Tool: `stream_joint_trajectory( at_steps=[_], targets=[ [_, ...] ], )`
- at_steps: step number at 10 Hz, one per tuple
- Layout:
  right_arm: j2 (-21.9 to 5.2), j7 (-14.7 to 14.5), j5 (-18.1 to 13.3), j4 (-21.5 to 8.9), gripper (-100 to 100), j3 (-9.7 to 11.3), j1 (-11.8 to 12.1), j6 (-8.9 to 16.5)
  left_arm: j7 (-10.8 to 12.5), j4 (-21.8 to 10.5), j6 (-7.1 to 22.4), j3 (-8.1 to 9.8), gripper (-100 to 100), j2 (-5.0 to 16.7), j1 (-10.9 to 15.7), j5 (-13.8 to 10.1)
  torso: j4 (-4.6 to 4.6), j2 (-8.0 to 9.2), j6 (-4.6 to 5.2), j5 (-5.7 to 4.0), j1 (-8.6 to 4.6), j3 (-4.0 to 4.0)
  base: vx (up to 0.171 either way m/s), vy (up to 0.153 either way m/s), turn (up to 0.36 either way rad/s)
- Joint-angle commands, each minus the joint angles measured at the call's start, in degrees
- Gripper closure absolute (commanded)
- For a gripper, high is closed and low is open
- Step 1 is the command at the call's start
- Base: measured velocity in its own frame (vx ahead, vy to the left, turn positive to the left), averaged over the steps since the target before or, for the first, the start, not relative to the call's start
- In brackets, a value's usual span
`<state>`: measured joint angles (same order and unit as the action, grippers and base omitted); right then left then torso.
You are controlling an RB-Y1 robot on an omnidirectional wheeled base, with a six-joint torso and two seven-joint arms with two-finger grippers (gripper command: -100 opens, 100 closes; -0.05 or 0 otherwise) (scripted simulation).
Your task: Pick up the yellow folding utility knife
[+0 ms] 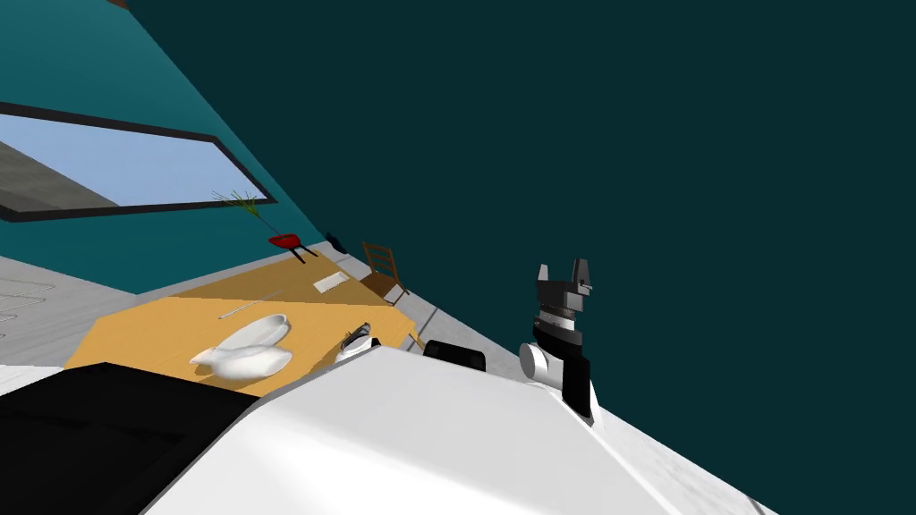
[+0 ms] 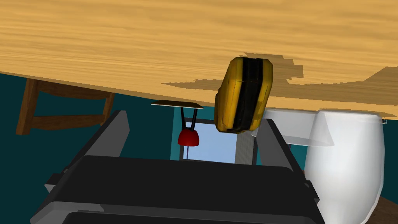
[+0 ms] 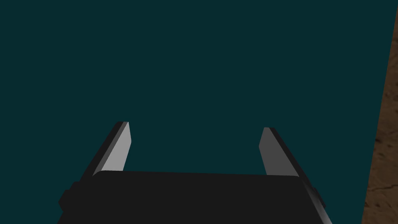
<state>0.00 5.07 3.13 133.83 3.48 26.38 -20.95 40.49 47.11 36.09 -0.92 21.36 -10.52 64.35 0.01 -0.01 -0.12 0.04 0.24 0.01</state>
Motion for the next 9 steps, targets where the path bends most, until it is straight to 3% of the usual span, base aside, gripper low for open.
stream_joint_trajectory(
  at_steps=[1,2,4,6,7,8,9],
  targets=[
    [0.0,0.0,0.0,0.0,0,0.0,0.0,0.0,2.4,0.6,2.5,-2.83,-100,0.7,-1.6,-2.7,0.0,0.0,0.0,0.0,0.0,0.0,-0.018,0.042,-0.229],
    [0.0,0.0,0.0,0.0,0,0.0,0.0,0.0,3.8,1.9,4.0,-4.4,-100,1.4,-3.1,-4.5,0.0,-0.01,0.03,0.0,0.01,0.0,-0.029,0.06,-0.403],
    [0.0,0.0,0.0,0.0,0,0.0,0.0,0.0,3.8,1.9,4.8,-5.11,-100,1.4,-3.3,-5.3,0.0,0.0,-0.01,0.02,0.05,0.0,-0.015,0.038,-0.042],
    [0.0,0.0,0.0,0.0,0,0.0,0.0,0.0,6.4,4.6,8.7,-9.13,-100,2.7,-6.8,-9.6,-0.01,-0.04,0.03,-0.01,-0.06,-0.02,-0.021,0.037,-0.337],
    [0.0,0.0,0.0,0.0,0,0.0,0.0,0.0,6.4,4.6,9.3,-9.68,-100,2.7,-6.8,-10.5,0.01,0.01,0.05,0.0,0.04,0.01,-0.031,0.055,-0.125],
    [0.0,0.0,0.0,0.0,0,0.0,0.0,0.0,7.7,5.9,11.1,-11.88,-100,3.3,-8.4,-12.7,0.0,0.01,-0.03,0.01,0.05,0.01,-0.025,0.039,-0.199],
    [0.0,0.0,0.0,0.0,0,0.0,0.0,0.0,7.7,5.9,11.5,-11.97,-100,3.3,-8.5,-13.1,0.0,0.02,0.0,0.0,0.0,0.01,-0.02,0.03,-0.117]
  ],
)
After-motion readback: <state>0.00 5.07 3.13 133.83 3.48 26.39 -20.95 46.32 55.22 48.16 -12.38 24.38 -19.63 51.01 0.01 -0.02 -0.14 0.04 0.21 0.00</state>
